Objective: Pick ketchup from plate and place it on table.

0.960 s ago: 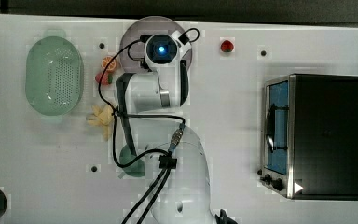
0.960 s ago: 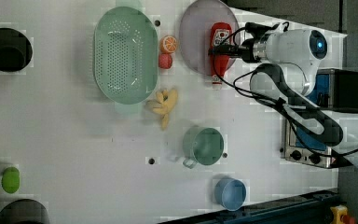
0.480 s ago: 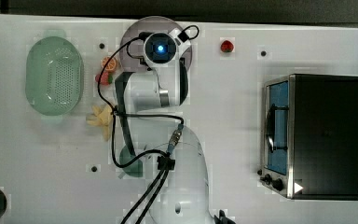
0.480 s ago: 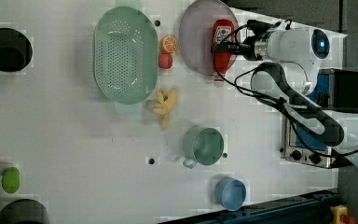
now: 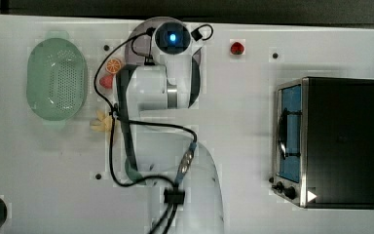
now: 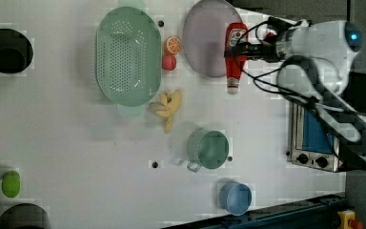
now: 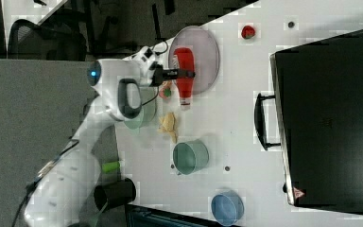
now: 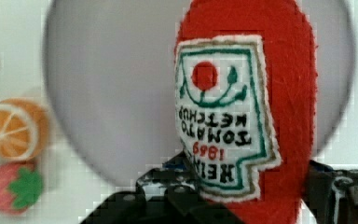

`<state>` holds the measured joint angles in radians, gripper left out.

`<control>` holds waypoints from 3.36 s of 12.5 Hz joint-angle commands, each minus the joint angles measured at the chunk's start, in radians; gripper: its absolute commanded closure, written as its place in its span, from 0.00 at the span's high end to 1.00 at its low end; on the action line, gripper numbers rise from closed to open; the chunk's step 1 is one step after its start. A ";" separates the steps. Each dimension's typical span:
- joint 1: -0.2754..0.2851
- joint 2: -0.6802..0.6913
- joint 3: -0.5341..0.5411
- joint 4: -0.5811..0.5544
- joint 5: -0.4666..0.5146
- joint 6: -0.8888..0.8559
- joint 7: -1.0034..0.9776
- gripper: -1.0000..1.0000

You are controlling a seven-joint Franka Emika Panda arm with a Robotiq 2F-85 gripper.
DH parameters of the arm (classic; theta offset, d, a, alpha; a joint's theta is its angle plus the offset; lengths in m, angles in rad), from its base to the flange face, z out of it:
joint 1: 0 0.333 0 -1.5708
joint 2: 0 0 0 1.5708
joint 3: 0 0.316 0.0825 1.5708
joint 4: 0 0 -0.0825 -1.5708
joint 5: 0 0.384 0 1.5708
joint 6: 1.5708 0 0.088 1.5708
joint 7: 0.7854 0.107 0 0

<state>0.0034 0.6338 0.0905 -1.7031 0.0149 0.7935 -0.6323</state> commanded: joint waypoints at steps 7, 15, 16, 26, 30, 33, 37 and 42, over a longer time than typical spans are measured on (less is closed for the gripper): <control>-0.063 -0.472 -0.073 -0.063 0.048 -0.425 -0.022 0.60; -0.067 -0.679 -0.109 -0.534 0.043 -0.192 -0.022 0.60; -0.066 -0.673 -0.108 -0.588 0.043 -0.135 -0.022 0.60; -0.062 -0.377 -0.096 -0.711 0.043 0.230 -0.022 0.83; -0.061 -0.490 -0.095 -0.679 0.049 0.155 0.029 1.00; -0.059 -0.651 -0.087 -0.578 0.050 -0.048 0.201 1.00; -0.057 -0.791 -0.080 -0.384 0.048 -0.435 0.479 1.00; -0.056 -0.816 -0.077 -0.186 -0.036 -0.693 0.558 1.00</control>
<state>-0.0522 -0.2244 0.0161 -1.8555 -0.0057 0.1691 -0.1595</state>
